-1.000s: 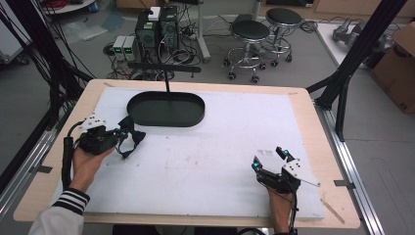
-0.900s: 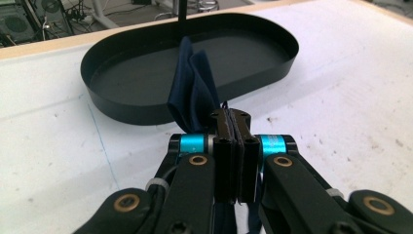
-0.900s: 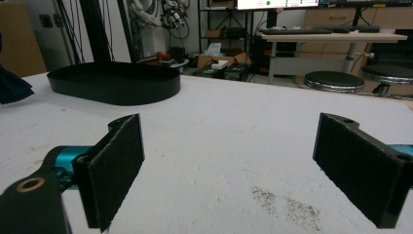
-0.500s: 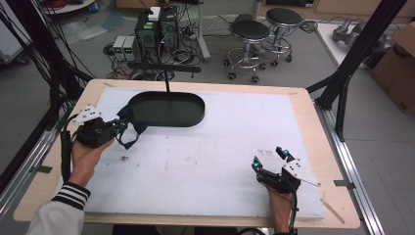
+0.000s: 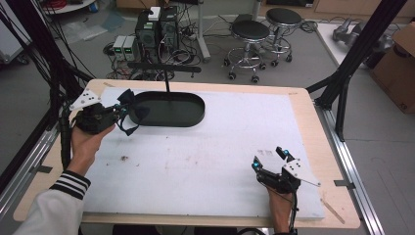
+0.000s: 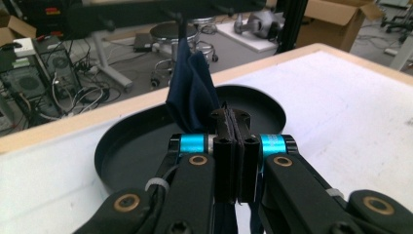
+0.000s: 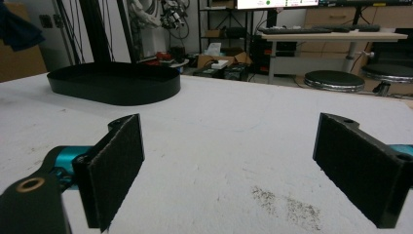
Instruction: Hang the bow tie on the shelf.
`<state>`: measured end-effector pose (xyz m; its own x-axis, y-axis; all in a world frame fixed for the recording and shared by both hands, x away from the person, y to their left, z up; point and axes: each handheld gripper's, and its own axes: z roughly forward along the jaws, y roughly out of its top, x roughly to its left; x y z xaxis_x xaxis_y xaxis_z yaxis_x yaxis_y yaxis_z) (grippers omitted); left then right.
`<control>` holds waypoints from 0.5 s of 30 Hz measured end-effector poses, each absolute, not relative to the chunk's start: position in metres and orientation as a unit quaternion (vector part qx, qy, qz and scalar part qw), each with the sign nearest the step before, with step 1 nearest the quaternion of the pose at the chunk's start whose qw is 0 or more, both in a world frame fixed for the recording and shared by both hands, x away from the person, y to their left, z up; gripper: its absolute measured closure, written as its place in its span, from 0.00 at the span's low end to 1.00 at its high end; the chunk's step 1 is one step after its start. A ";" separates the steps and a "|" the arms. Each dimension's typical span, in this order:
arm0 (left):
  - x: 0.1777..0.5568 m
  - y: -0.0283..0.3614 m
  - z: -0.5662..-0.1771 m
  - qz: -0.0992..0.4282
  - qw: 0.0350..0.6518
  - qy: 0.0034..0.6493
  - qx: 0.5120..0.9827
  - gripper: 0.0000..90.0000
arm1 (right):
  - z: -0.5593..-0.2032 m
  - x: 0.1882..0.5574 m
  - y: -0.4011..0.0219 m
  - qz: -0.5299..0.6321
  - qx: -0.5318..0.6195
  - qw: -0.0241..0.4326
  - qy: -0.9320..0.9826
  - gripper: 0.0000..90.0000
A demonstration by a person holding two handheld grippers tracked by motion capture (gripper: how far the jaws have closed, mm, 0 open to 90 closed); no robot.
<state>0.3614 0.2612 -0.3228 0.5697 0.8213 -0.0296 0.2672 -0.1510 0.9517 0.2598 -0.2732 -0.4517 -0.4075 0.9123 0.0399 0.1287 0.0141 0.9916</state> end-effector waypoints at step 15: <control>0.392 0.252 -0.290 0.289 0.539 0.360 0.705 0.98 | -0.452 0.260 -0.274 0.563 0.421 0.349 0.619 0.12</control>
